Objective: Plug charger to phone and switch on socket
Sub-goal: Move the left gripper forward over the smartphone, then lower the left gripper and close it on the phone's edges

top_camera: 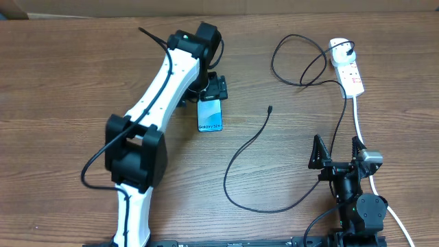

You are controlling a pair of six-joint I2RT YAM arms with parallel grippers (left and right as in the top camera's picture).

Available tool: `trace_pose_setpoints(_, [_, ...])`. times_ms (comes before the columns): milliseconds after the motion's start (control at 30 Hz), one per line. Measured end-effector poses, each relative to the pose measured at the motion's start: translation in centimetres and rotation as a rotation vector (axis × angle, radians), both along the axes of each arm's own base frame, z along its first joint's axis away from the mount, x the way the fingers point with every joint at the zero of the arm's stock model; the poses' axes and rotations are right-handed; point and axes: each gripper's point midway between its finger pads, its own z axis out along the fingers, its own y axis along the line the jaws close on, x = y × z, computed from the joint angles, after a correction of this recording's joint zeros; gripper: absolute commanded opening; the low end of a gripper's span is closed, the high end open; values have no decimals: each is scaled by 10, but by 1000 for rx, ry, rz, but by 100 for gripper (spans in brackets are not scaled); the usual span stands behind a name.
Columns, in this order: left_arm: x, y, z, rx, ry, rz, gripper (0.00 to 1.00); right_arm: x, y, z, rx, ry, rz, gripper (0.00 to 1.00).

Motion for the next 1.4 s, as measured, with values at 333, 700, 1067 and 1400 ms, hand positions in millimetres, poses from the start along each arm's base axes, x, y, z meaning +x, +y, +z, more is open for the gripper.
trace_pose_setpoints(333, [-1,-5,-55,9,100,-64,100,0,0,0,0,0,0,100])
trace_pose_setpoints(700, [14,-20,-57,-63,44,-108,100,0,0,0,0,0,0,100])
trace_pose_setpoints(1067, [25,-18,-58,-41,-7,-110,100,0,0,0,0,0,0,100])
trace_pose_setpoints(1400, [23,-13,-82,-21,-14,-96,100,0,0,0,0,0,0,100])
